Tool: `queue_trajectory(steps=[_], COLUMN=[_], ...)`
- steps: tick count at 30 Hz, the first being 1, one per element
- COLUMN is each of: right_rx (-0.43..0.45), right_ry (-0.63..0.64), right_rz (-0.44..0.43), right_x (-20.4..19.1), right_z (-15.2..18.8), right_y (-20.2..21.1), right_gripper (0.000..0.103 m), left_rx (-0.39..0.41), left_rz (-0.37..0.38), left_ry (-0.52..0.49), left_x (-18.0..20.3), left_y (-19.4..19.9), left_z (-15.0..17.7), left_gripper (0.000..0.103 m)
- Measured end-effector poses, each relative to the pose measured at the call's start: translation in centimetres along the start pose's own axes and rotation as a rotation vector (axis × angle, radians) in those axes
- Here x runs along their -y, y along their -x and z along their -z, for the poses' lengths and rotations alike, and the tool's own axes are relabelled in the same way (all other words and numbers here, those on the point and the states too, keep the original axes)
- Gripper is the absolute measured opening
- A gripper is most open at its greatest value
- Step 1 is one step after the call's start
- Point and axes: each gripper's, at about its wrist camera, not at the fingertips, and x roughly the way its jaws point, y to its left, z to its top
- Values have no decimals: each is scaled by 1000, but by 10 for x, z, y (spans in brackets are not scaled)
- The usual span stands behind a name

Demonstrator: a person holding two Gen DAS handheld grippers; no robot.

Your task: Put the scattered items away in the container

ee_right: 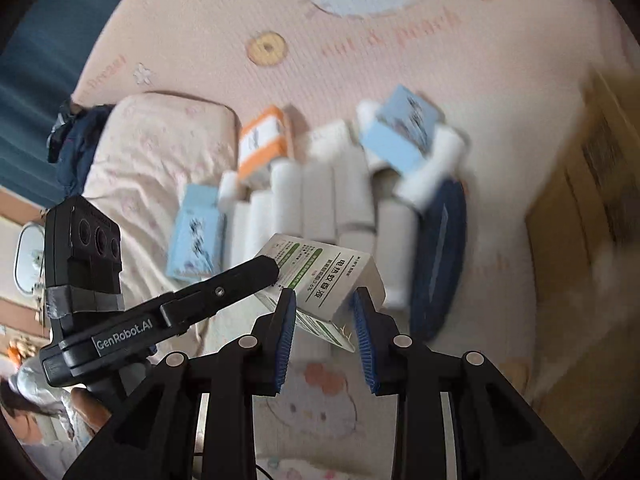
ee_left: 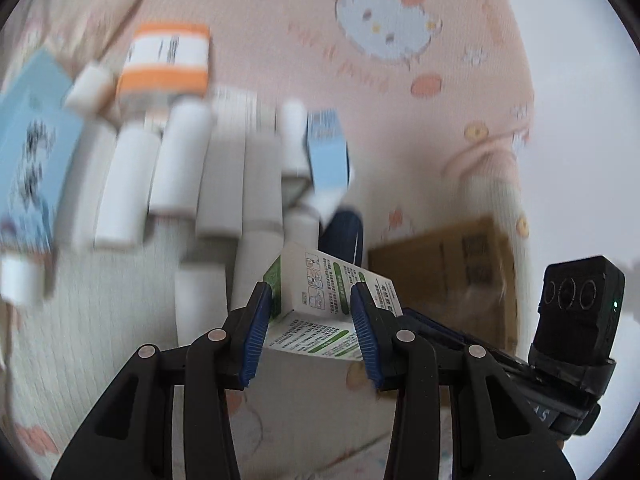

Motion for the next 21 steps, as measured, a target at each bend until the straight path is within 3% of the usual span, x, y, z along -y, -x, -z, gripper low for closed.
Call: queue_trajectory(steps=[5,12,14,21], right_rx=[-23,-133,-170,-149], right_ry=[-86,-186,-193,-249], right_rz=[12,33,50,-29], right_x=[26,66,71,82], right_z=[33,65,76,100], right_y=[-7,-40,-52,-56], right_gripper=[27,27,27,29], left_rx=[-74,-168,-218,-208], left_rz=[-13,-63,-116,-81], left_ry=[-54,-127,-173,-188], left_x=[0,-2,-7,-19], left_y=[-20,-54,-67,-59], left_z=[33,62,75,90], left_gripper=[45,45,44,42])
